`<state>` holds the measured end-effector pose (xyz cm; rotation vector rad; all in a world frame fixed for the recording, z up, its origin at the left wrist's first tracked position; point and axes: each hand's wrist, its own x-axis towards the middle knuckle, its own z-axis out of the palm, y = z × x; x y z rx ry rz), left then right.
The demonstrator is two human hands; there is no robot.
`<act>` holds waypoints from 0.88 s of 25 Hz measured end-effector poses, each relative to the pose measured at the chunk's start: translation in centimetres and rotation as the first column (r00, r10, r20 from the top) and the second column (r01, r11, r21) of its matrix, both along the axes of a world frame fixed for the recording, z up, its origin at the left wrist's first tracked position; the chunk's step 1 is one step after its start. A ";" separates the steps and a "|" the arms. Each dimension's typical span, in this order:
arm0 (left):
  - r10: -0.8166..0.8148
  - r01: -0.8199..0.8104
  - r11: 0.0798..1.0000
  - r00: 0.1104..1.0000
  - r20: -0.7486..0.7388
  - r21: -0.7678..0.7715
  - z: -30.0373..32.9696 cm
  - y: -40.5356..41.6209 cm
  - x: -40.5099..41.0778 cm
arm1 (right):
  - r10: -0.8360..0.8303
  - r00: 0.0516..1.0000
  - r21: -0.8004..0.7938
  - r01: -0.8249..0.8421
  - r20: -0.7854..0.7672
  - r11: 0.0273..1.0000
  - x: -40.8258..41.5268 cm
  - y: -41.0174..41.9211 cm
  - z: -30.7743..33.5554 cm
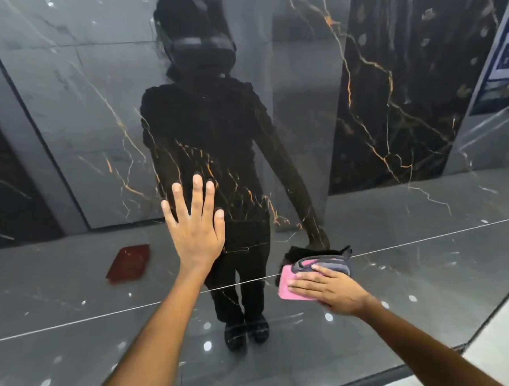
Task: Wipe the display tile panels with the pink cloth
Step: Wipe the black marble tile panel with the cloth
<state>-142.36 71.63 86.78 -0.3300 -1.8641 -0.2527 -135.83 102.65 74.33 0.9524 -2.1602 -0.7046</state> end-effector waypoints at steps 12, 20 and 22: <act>-0.006 0.005 1.000 1.000 0.022 0.000 0.2 0.4 0.0 | 0.158 0.978 -0.062 -0.168 -0.139 0.984 -2.1 -2.5 9.5; -0.205 0.180 0.954 0.975 0.085 0.241 9.2 4.9 3.5 | -0.142 0.881 -0.667 -0.228 -0.452 0.710 -4.0 1.7 35.3; -0.231 0.218 0.946 0.972 0.029 0.240 16.6 6.5 2.7 | -0.083 0.898 -0.614 -0.226 -0.432 0.756 -4.0 0.3 32.6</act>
